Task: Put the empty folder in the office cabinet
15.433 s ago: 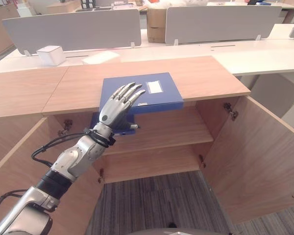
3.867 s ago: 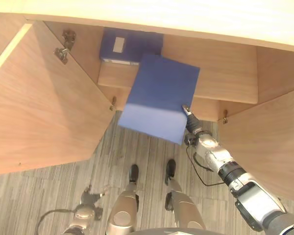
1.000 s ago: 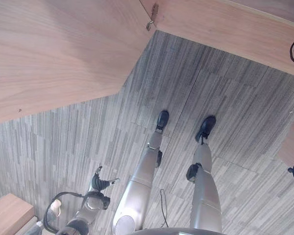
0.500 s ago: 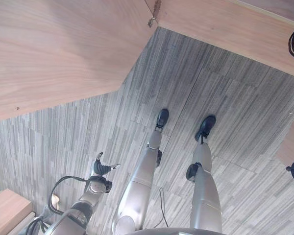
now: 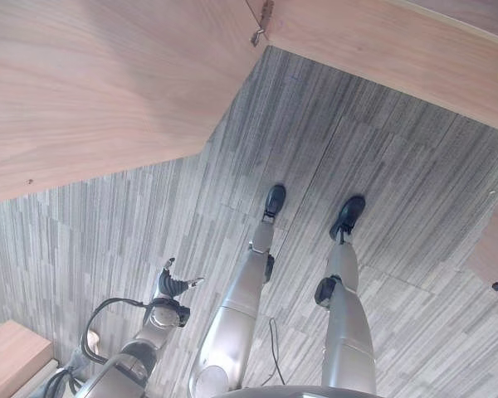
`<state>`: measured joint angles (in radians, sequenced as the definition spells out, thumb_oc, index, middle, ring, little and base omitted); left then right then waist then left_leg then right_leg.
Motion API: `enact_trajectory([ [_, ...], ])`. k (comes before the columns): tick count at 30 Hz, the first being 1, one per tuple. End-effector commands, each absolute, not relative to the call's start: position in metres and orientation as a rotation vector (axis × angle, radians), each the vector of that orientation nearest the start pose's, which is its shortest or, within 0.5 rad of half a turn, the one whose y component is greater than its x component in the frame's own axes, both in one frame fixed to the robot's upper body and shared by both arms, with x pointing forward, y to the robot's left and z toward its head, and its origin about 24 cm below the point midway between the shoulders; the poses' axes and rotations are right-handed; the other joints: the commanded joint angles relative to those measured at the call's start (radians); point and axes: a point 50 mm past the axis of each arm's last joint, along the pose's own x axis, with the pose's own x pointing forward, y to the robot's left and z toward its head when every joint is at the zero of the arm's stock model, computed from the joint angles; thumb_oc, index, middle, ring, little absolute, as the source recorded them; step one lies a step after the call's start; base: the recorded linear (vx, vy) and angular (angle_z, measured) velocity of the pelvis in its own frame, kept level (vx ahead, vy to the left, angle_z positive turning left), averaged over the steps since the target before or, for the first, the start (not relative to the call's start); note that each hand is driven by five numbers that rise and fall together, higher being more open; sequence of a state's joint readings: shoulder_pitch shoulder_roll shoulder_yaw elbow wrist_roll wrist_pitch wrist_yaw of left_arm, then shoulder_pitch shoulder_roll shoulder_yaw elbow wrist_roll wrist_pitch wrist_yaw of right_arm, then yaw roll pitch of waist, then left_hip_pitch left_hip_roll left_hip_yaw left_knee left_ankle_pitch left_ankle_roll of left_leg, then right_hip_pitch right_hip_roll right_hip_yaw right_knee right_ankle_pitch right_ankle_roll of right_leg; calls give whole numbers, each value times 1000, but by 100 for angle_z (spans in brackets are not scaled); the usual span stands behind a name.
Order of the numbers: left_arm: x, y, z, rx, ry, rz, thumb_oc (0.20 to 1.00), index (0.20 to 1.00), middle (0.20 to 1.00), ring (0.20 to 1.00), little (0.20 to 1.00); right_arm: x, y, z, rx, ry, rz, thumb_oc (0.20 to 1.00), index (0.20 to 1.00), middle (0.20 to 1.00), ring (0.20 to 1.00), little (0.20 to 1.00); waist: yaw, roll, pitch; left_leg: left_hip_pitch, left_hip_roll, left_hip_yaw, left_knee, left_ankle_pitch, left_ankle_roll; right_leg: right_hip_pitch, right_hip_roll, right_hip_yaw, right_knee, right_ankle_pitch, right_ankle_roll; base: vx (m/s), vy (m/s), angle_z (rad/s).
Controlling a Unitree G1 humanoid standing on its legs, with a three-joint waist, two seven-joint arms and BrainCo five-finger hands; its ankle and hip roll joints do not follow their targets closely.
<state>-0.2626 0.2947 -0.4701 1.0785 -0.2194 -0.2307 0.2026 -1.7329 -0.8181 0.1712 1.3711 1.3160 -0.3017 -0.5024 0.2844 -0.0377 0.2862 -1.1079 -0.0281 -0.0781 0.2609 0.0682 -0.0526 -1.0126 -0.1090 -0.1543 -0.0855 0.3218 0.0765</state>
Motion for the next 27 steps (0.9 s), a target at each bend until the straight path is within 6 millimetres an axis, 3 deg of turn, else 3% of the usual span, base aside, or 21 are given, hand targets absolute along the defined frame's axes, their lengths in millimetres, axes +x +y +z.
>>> enact_trajectory([
  [1,182,233,-122,492,794,31,1000,1000,1000,1000,1000,336,-348,403,877,-705,-775,1000,1000,1000,1000,1000,27,-25,-106,155,-1,-45,-348,80,-89,129,-70,-42,-2,-171,136,0,0,0],
  [9,181,234,-123,496,799,31,1000,1000,1000,1000,1000,334,-353,401,860,-687,-793,1000,1000,1000,1000,1000,24,-27,-106,160,-1,-44,-348,79,-89,132,-69,-41,-2,-172,135,0,0,0],
  [12,185,239,-120,499,801,27,1000,1000,1000,1000,1000,333,-365,390,773,-542,-822,1000,1000,1000,1000,1000,22,-38,-106,165,1,-40,-348,75,-91,136,-67,-42,-2,-174,134,0,0,0],
  [15,183,241,-121,504,808,26,1000,1000,1000,1000,1000,332,-360,401,749,-571,-783,1000,1000,1000,1000,1000,21,-39,-111,175,7,-42,-348,55,-93,145,-63,-31,-2,-194,138,45,-26,1],
  [16,181,241,-122,502,815,21,1000,1000,1000,1000,1000,334,-357,404,701,-573,-756,1000,1000,1000,1000,1000,22,-38,-103,168,3,-39,-348,80,-91,136,-67,-39,-2,-171,134,-55,23,0],
  [18,178,247,-122,521,834,12,1000,1000,1000,1000,1000,340,-344,415,533,-568,-640,1000,1000,1000,1000,1000,26,-48,-110,181,10,-42,-348,58,-97,147,-62,-31,-2,-194,137,35,-22,0],
  [20,176,248,-123,526,844,4,1000,1000,1000,1000,1000,340,-343,416,496,-563,-623,1000,1000,1000,1000,1000,29,-47,-109,182,11,-43,-348,60,-98,149,-61,-31,-2,-195,136,30,-25,0],
  [27,175,246,-124,527,855,-11,1000,1000,1000,1000,1000,337,-362,392,542,-467,-745,1000,1000,1000,1000,1000,37,-37,-97,186,10,-47,-348,62,-95,152,-59,-33,-2,-192,131,0,0,0],
])
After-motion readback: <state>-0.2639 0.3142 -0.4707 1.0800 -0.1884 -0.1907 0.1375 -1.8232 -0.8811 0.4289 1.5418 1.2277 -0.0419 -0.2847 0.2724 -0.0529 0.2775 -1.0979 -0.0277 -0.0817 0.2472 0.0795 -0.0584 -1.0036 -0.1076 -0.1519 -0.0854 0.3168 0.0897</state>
